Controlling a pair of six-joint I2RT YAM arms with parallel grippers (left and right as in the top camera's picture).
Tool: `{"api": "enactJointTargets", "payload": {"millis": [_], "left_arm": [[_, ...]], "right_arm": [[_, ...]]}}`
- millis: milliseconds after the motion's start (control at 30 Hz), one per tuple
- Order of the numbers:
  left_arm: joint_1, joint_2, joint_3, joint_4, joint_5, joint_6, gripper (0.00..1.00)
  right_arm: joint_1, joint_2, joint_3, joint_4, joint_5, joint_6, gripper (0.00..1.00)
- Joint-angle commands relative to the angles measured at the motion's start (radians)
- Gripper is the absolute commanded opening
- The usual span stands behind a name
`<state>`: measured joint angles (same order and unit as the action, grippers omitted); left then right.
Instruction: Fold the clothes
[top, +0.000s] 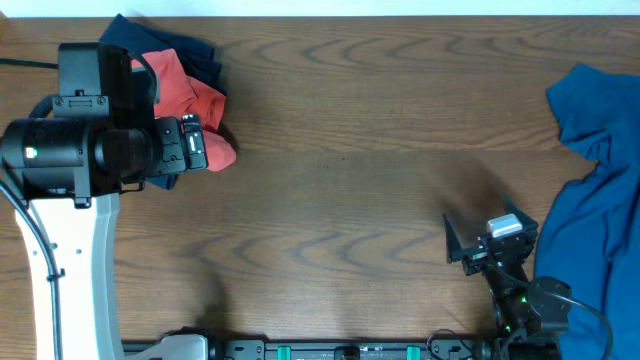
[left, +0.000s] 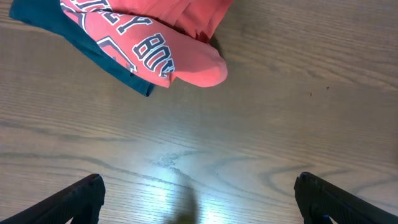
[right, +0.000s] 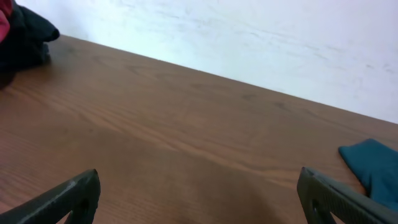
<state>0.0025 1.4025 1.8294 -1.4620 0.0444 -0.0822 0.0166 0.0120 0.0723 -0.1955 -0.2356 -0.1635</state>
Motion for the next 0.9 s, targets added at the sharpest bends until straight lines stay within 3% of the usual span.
{"api": "enactJointTargets", "payload": {"millis": [0, 667, 867], "left_arm": [[-0.002, 0.002, 0.008, -0.003, -0.019, -0.010, 0.98], [-0.009, 0.000, 0.007, -0.003, -0.019, -0.010, 0.98], [-0.037, -0.089, 0.007, 0.031, -0.055, 0.010, 0.98]], "right_arm": [[-0.003, -0.006, -0.011, 0.004, -0.008, 0.036, 0.99], [-0.003, -0.006, -0.011, 0.004, -0.008, 0.036, 0.99], [-0.003, -0.006, -0.011, 0.004, -0.008, 0.036, 0.99]]}}
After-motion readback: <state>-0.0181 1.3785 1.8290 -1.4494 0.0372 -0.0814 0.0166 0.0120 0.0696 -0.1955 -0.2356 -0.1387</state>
